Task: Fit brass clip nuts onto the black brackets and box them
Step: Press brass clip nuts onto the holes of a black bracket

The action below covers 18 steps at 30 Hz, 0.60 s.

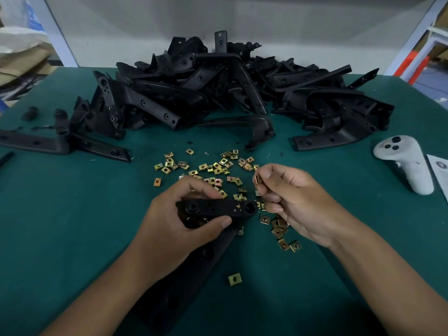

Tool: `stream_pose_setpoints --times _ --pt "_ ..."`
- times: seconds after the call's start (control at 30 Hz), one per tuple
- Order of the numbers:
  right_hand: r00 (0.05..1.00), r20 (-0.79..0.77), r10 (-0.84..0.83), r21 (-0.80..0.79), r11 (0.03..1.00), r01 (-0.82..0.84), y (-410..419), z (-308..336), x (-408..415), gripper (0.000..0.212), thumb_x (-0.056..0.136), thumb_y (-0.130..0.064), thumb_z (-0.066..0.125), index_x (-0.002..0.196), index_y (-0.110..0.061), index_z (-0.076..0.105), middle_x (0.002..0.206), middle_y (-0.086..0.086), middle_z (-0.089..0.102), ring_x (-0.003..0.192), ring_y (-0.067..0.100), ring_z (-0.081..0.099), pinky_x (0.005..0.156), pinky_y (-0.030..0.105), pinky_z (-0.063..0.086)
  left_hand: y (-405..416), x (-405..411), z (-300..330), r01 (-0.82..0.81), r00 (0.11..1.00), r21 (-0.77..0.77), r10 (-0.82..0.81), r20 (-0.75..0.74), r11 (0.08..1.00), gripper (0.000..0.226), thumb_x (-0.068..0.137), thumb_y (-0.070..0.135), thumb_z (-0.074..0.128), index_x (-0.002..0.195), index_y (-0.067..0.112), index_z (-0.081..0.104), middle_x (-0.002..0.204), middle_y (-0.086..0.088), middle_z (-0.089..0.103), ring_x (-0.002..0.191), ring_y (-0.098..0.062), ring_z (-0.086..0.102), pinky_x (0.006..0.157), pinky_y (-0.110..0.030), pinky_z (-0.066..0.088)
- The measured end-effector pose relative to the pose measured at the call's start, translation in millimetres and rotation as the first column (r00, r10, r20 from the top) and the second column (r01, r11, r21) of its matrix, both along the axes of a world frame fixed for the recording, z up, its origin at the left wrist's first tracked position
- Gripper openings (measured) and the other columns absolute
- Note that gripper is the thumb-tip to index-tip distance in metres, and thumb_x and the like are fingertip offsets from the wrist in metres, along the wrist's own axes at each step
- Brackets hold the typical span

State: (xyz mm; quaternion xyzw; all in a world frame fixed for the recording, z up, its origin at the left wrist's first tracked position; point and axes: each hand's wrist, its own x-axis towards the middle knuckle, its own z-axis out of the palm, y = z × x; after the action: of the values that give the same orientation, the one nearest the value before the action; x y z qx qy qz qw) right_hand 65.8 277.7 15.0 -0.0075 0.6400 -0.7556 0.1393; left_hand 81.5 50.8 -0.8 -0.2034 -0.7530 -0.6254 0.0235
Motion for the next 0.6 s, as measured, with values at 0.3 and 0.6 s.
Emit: stream_pose_setpoints --times 0.3,0.6 --pt "0.993 -0.1 0.07 0.099 0.993 -0.06 3.9 -2.5 0.7 0.015 0.086 -0.027 0.074 0.101 -0.028 0.073 0.085 -0.01 0.066 0.071 0.001 0.051 0.056 0.014 0.041 0.8 1.0 2.2 0.004 0.999 0.023 -0.005 0.041 1.0 0.032 0.07 0.022 0.088 0.09 0.034 0.066 0.087 0.019 0.073 0.079 0.004 0.068 0.071 -0.005 0.049" --pt "0.976 -0.153 0.157 0.265 0.958 -0.113 3.0 0.5 5.1 0.011 0.091 -0.034 0.068 0.099 -0.035 0.075 0.079 -0.02 0.063 0.064 -0.003 0.047 0.059 0.017 0.042 1.6 0.8 1.0 -0.004 0.993 0.065 -0.004 0.117 0.998 0.031 0.063 0.028 0.087 0.09 0.03 0.073 0.09 0.006 0.077 0.081 -0.006 0.073 0.074 -0.013 0.055"
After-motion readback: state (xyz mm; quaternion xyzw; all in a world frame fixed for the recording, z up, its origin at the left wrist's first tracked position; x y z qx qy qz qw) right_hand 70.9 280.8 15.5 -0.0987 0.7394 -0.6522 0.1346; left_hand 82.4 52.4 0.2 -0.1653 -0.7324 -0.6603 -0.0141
